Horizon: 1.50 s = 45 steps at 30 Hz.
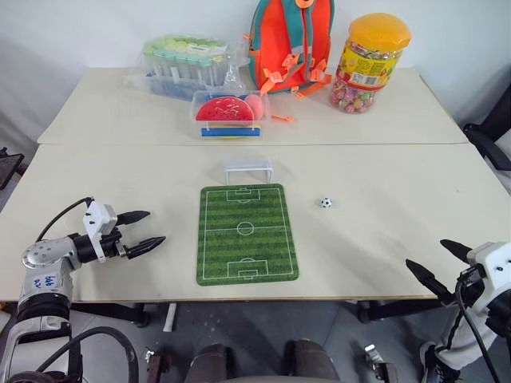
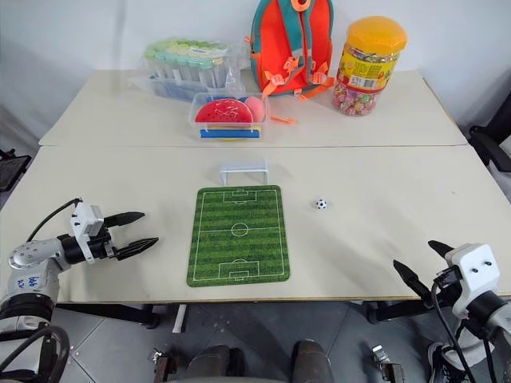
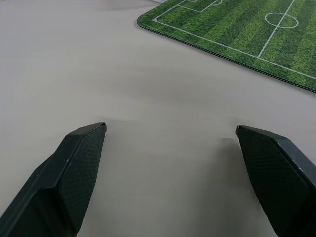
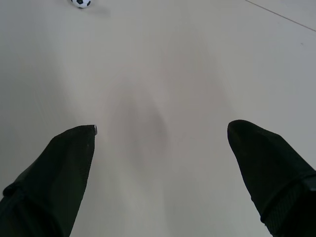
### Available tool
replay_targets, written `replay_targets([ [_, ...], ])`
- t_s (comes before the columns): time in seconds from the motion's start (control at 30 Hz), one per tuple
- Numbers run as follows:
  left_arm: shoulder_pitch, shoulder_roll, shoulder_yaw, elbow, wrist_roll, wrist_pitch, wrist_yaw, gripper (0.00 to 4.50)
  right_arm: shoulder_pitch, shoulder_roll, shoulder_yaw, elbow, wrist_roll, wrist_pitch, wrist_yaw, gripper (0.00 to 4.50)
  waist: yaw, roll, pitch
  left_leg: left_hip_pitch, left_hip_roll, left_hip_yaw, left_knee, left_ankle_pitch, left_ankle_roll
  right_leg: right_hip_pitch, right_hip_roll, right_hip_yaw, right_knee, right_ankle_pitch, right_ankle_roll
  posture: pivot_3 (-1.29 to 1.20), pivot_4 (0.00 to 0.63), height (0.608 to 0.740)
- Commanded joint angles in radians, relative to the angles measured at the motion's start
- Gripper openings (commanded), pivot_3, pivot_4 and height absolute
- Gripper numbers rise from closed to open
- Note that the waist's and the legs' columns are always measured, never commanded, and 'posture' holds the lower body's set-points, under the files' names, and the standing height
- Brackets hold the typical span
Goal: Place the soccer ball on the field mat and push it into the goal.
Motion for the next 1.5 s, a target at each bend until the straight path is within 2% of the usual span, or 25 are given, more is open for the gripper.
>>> replay_targets([
  [0.03,-0.027,0.003,0.010,0.020,-0.002,-0.034,-0.013,4.50,-0.007,0.004,-0.010,-0.011,0.004,-0.007,-0.010,4.48,0.000,0.000,0.000,0.000,0.000,0.000,0.000,0.000,0.000,0.000,0.000,0.000,0.000,0.000,0.000,0.00,0.150,0.740],
  [0.33,-0.086,0.003,0.009,0.002,0.002,0.084,0.052,4.50,-0.032,-0.036,-0.025,-0.091,0.040,0.093,-0.029,4.48,-0.001,-0.002,0.001,0.000,0.000,0.000,0.000,0.000,0.000,0.000,0.000,0.000,0.000,0.000,0.000,0.00,0.150,0.740],
  [0.5,-0.064,-0.013,-0.004,-0.114,-0.029,0.196,0.032,4.50,-0.161,-0.100,0.021,-0.203,0.121,0.280,-0.061,4.48,-0.004,-0.003,0.002,0.000,0.002,0.000,0.001,0.000,0.000,0.000,0.000,0.001,0.001,0.000,0.000,0.00,0.150,0.740],
  [0.67,-0.038,-0.035,-0.003,-0.188,-0.046,0.188,-0.013,4.50,-0.366,-0.131,0.174,-0.223,0.172,0.447,-0.085,4.48,-0.001,-0.004,0.002,-0.001,0.005,0.000,0.001,0.000,0.000,-0.001,0.001,0.000,0.001,0.000,0.000,0.00,0.150,0.740],
  [0.77,0.003,-0.059,0.001,-0.245,-0.095,0.178,-0.107,4.50,-0.517,-0.116,0.341,-0.144,0.130,0.449,-0.043,4.48,-0.002,-0.004,0.003,-0.002,0.002,0.000,0.001,0.000,0.000,-0.001,0.001,-0.001,0.001,0.000,0.000,0.00,0.150,0.740],
  [0.83,0.029,-0.066,-0.001,-0.262,-0.101,0.167,-0.135,4.50,-0.632,-0.081,0.443,-0.018,0.062,0.397,-0.029,4.48,-0.003,-0.006,0.003,-0.002,0.001,0.000,0.002,0.000,0.000,-0.001,0.000,0.000,0.000,0.000,0.000,0.00,0.150,0.740],
  [0.9,0.059,-0.095,0.038,-0.314,-0.213,0.203,-0.245,4.50,-0.746,-0.034,0.502,0.130,0.010,0.333,-0.022,4.48,-0.005,-0.007,0.004,-0.002,0.001,0.000,0.003,0.000,0.000,-0.001,0.000,-0.001,0.000,0.000,0.000,0.00,0.150,0.740],
  [0.93,0.069,-0.103,0.051,-0.334,-0.249,0.216,-0.277,4.50,-0.770,-0.024,0.511,0.166,-0.002,0.315,-0.017,4.48,-0.005,-0.007,0.004,-0.002,0.000,0.001,0.003,0.000,0.000,-0.001,0.000,0.000,0.000,0.000,0.000,0.00,0.150,0.740],
  [1.07,0.143,-0.083,0.042,-0.375,-0.219,0.207,-0.258,4.50,-0.859,0.023,0.550,0.366,-0.062,0.224,0.018,4.48,-0.003,-0.007,0.005,-0.003,0.000,-0.002,0.002,0.000,0.000,-0.002,0.000,-0.003,0.001,0.000,0.000,0.00,0.150,0.740],
  [1.43,0.232,-0.086,0.066,-0.476,-0.245,0.224,-0.221,4.50,-0.939,0.087,0.599,0.615,-0.146,0.105,0.101,4.48,-0.006,-0.007,0.005,-0.005,0.001,-0.004,0.003,0.000,0.000,-0.002,0.000,-0.005,0.000,0.000,0.000,0.00,0.150,0.740],
  [1.5,0.234,-0.087,0.067,-0.479,-0.246,0.222,-0.217,4.50,-0.948,0.095,0.600,0.640,-0.155,0.099,0.103,4.09,-0.006,-0.007,0.005,-0.005,0.001,-0.004,0.003,0.000,0.000,-0.002,0.000,-0.005,0.000,0.000,0.000,0.00,0.150,0.740],
])
